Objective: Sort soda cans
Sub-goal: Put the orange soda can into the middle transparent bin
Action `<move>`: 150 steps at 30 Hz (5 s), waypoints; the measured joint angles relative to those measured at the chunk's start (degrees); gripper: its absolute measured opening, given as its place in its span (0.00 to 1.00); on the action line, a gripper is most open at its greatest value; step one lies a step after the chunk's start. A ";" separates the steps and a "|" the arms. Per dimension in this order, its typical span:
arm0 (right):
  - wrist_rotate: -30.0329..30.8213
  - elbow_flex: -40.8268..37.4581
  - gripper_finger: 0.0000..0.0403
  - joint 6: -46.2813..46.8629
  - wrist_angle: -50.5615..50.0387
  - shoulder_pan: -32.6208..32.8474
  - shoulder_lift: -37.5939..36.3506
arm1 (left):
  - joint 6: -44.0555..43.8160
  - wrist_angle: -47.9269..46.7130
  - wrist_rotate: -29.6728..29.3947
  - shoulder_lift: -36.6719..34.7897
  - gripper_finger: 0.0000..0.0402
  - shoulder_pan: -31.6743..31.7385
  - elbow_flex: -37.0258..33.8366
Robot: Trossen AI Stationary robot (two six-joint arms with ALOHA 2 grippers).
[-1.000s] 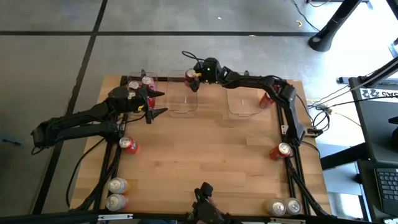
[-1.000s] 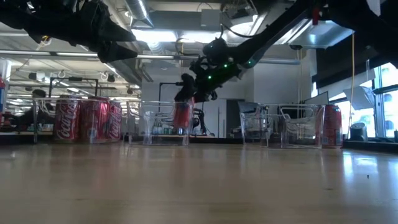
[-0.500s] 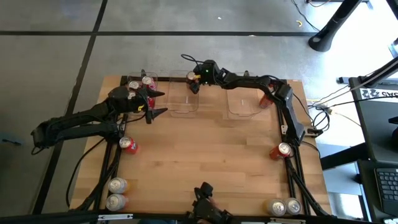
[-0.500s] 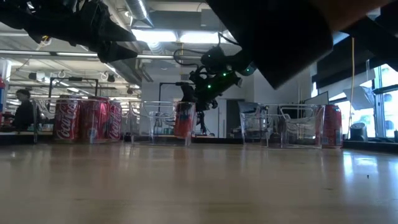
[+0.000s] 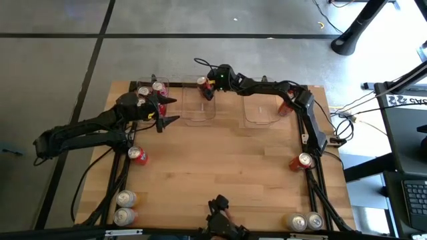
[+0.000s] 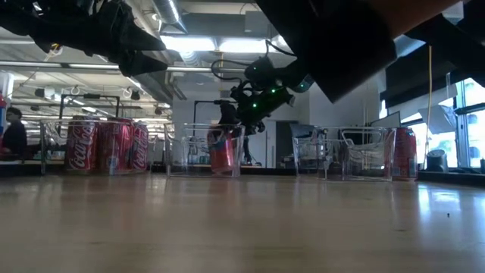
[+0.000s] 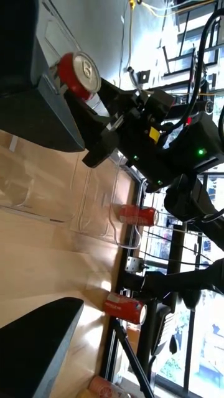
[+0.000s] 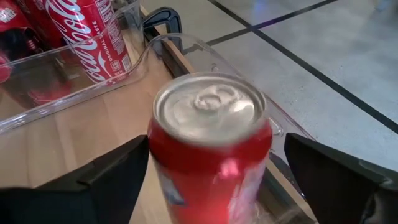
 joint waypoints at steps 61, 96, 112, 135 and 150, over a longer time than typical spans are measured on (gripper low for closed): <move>27.81 -19.59 0.93 27.89 -81.37 -14.46 -40.85 | -0.11 -0.22 0.00 0.00 0.97 0.00 0.00; 21.55 -30.73 0.87 24.47 -72.78 -17.31 -40.85 | 0.13 -0.04 0.02 0.02 0.97 0.01 0.00; 24.11 -30.00 0.71 22.19 -74.17 -17.29 -41.42 | 0.26 0.07 0.00 0.02 0.97 0.00 0.00; 30.12 -1.09 0.71 23.24 -81.31 -16.11 -41.57 | 0.48 0.09 0.00 0.02 0.97 0.01 0.00; 21.32 1.18 0.71 13.87 -51.56 2.68 -40.12 | 0.48 0.07 0.01 0.02 0.97 0.00 0.00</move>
